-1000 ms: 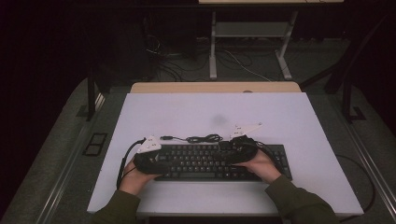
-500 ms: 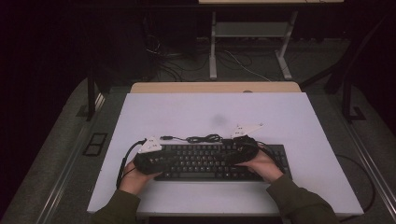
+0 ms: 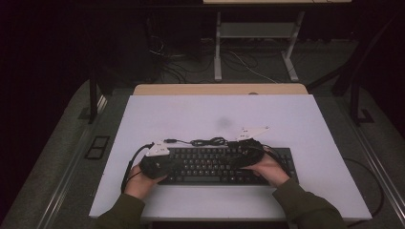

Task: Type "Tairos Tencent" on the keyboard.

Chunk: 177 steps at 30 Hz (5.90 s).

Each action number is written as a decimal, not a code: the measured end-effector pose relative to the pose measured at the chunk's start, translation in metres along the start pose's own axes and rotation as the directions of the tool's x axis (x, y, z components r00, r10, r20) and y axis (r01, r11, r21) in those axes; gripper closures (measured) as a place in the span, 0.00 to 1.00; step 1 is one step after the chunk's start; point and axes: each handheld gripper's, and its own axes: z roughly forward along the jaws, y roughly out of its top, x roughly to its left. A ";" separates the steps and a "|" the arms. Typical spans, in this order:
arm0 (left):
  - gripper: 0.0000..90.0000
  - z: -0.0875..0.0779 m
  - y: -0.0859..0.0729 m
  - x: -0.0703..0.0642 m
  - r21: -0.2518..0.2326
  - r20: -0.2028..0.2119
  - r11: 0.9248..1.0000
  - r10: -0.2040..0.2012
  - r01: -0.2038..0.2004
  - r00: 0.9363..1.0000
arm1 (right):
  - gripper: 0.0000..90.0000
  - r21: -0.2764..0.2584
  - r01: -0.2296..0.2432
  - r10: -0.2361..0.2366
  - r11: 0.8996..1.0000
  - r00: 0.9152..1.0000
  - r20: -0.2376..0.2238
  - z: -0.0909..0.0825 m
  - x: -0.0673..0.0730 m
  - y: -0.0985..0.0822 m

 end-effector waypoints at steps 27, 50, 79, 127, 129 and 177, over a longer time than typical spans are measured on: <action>0.99 0.003 -0.001 0.001 0.028 0.014 1.000 0.003 -0.004 1.000 | 0.32 0.001 0.005 -0.005 1.000 1.000 0.004 0.001 0.001 0.000; 0.99 -0.004 0.003 0.001 -0.004 0.042 1.000 -0.025 0.025 0.999 | 0.23 -0.017 0.000 0.000 1.000 1.000 0.025 -0.004 0.001 -0.003; 0.99 0.001 0.009 -0.016 -0.029 0.141 0.999 -0.025 0.029 0.990 | 0.21 -0.017 -0.025 0.026 1.000 0.999 0.033 -0.005 -0.005 -0.008; 0.99 0.024 0.008 -0.034 0.064 0.185 0.996 0.045 -0.058 0.982 | 0.21 -0.017 -0.016 0.017 1.000 0.999 0.045 -0.004 -0.005 -0.008; 0.99 0.023 0.008 -0.033 0.057 0.187 0.997 0.043 -0.054 0.981 | 0.21 -0.017 -0.016 0.017 1.000 0.999 0.045 -0.004 -0.004 -0.008; 0.40 0.012 0.011 -0.022 -0.036 0.150 0.999 -0.021 0.027 0.988 | 0.16 -0.036 -0.066 0.068 0.997 0.996 0.059 -0.024 -0.005 -0.007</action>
